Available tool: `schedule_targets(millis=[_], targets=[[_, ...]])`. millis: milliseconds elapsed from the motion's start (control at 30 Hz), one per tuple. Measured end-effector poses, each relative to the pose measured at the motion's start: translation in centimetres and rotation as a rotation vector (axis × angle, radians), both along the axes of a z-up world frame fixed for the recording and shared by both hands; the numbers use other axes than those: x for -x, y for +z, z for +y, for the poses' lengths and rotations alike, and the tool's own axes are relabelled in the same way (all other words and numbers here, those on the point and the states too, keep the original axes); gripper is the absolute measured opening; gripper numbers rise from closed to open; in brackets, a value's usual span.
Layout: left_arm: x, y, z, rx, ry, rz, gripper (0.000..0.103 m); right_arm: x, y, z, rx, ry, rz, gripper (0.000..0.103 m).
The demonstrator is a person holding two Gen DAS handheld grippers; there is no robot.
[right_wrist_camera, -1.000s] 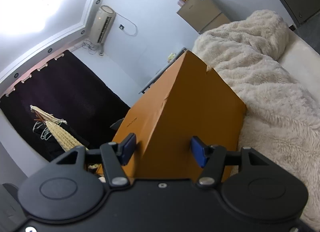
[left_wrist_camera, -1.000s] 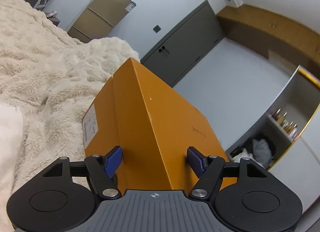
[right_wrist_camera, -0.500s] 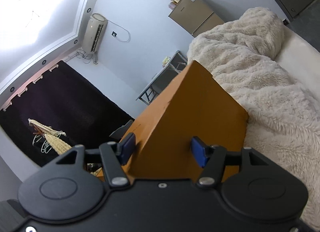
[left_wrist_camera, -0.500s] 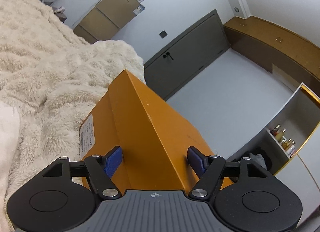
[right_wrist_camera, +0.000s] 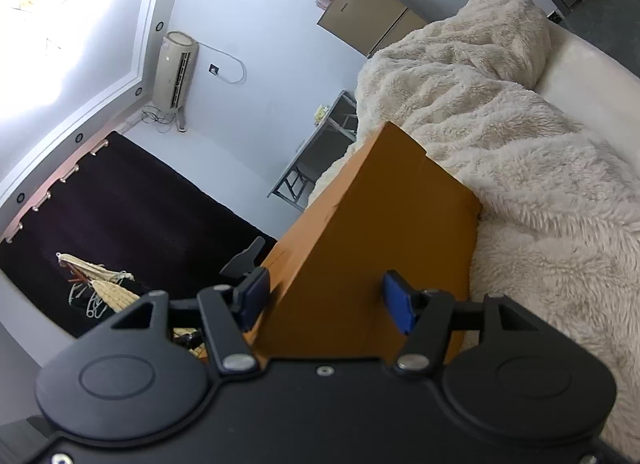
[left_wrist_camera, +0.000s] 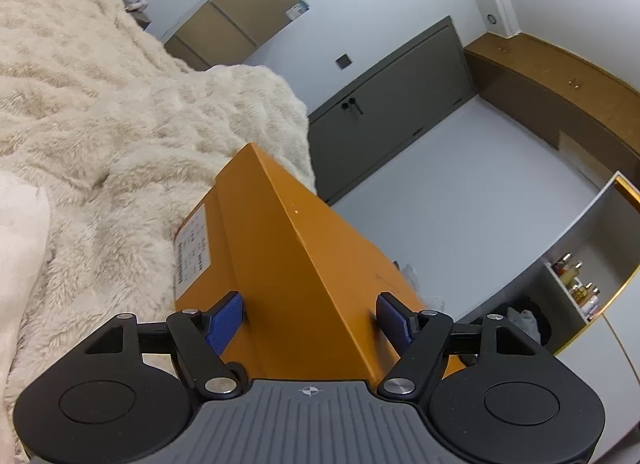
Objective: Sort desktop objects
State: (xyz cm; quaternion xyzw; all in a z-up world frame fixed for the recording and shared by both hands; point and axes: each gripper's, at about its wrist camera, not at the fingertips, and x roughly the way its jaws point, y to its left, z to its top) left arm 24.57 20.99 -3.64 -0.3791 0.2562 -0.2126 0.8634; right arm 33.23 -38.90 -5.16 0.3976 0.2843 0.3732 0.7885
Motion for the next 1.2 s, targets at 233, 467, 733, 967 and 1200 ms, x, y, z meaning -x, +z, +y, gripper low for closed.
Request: schedule_targets(millis=[233, 467, 733, 967, 1200], targets=[[-0.3, -0.4, -0.4, -0.004, 0.004, -0.001, 0.069, -0.4, -1.5, -0.2, -0.044, 0.004, 0.022, 0.059], [-0.2, -1.3, 0.0, 0.045, 0.002, 0.021, 0.076, -0.2, -2.4, -0.5, -0.077, 0.013, 0.018, 0.062], [8.4, 6.4, -0.5, -0.125, 0.231, -0.221, 0.103, 7.2, 4.8, -1.5, 0.07, -0.105, -0.175, 0.103], [14.5, 11.0, -9.1, -0.437, 0.315, -0.061, 0.103, 16.0, 10.1, 0.3, 0.259, -0.2, -0.203, 0.103], [18.2, 8.9, -16.1, -0.556, 0.26, -0.077, 0.103, 22.1, 10.3, 6.2, 0.473, -0.094, -0.343, 0.103]])
